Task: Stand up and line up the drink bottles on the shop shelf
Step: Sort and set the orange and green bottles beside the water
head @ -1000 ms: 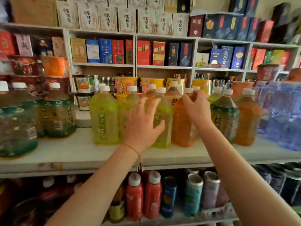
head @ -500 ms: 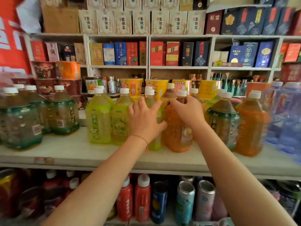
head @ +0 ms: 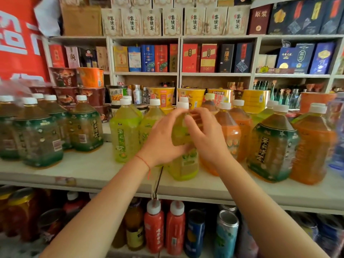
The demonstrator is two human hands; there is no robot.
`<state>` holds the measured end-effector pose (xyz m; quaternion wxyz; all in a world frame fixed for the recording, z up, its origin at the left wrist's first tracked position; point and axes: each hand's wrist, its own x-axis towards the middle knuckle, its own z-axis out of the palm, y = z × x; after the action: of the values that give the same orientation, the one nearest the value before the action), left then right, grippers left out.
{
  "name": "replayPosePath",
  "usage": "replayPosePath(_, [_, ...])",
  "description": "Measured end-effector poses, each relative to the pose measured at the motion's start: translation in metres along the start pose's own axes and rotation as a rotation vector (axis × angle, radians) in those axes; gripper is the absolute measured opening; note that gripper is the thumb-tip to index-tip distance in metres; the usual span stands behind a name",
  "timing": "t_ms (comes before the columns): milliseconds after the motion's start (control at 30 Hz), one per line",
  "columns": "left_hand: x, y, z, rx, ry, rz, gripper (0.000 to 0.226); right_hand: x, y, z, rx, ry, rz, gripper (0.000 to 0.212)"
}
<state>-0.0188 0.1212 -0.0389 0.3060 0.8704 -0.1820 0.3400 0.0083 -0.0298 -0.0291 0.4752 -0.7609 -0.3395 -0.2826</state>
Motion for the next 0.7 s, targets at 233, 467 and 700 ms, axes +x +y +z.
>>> replayPosePath(233, [-0.017,-0.023,-0.043,0.044,0.045,0.04,0.068,-0.002,0.014,0.015,0.268,-0.192,0.299,0.103])
replayPosePath(467, [-0.022,-0.075,-0.061,0.389,0.292,-0.445,0.077,-0.007,0.004,0.039,0.279,-0.056,0.313,0.08])
replayPosePath(700, [-0.028,-0.1,-0.085,0.293,0.288,-0.448,0.092,0.008,-0.006,0.083,0.179,0.127,0.381,0.095])
